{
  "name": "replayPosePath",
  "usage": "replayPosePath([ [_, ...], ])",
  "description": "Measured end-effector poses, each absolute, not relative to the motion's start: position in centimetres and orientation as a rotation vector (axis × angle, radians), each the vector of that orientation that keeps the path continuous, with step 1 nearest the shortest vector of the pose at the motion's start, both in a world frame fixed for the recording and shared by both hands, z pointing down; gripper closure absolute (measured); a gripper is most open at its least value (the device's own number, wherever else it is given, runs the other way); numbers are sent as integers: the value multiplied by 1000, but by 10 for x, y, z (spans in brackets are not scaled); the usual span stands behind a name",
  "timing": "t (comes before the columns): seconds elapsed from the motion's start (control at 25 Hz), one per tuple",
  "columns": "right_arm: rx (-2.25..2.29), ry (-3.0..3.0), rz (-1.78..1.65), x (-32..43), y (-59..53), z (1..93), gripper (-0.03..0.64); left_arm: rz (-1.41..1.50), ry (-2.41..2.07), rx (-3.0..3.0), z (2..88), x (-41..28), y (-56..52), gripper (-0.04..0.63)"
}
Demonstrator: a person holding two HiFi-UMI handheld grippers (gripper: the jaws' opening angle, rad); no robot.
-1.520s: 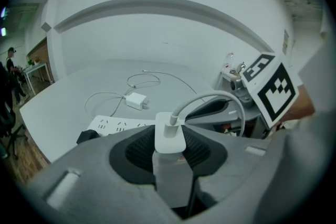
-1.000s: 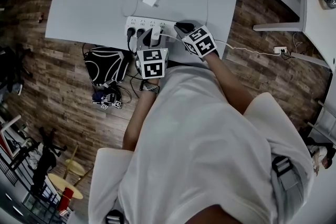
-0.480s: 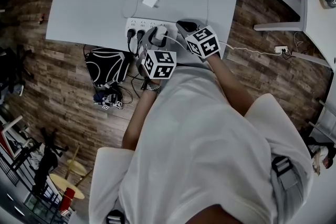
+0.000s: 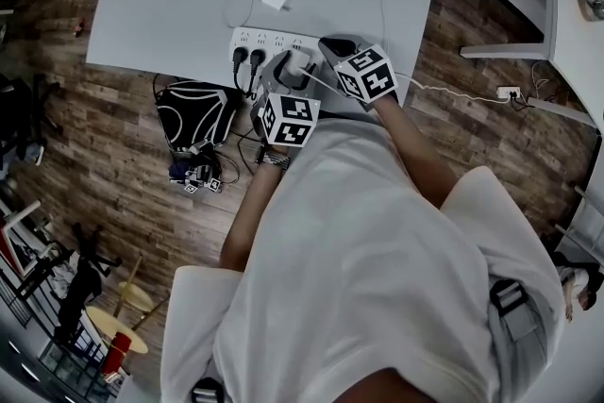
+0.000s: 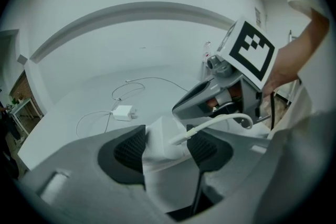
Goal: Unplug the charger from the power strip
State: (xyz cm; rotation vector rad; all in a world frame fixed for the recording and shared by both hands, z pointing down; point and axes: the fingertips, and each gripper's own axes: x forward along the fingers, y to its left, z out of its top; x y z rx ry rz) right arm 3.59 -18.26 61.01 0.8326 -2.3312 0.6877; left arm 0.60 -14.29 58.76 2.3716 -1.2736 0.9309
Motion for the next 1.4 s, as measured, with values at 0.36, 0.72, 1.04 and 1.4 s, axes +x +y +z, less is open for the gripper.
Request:
replayPosePath([
  [0.36,867,-2312,718,41,-177,611,610,1014,-1226,2412,592,7,-127,331],
  [0.72,973,-2315,741,41,-159,598,614,928,-1180,2378,589,-2,-111,328],
  [1.04,998,-2311,732,38,-140,597,614,787,-1274,2335,586,-17,-107,370],
  [1.4,992,-2311,735,33,-135,599,614,688,-1310,2283,579,-28,-95,413],
])
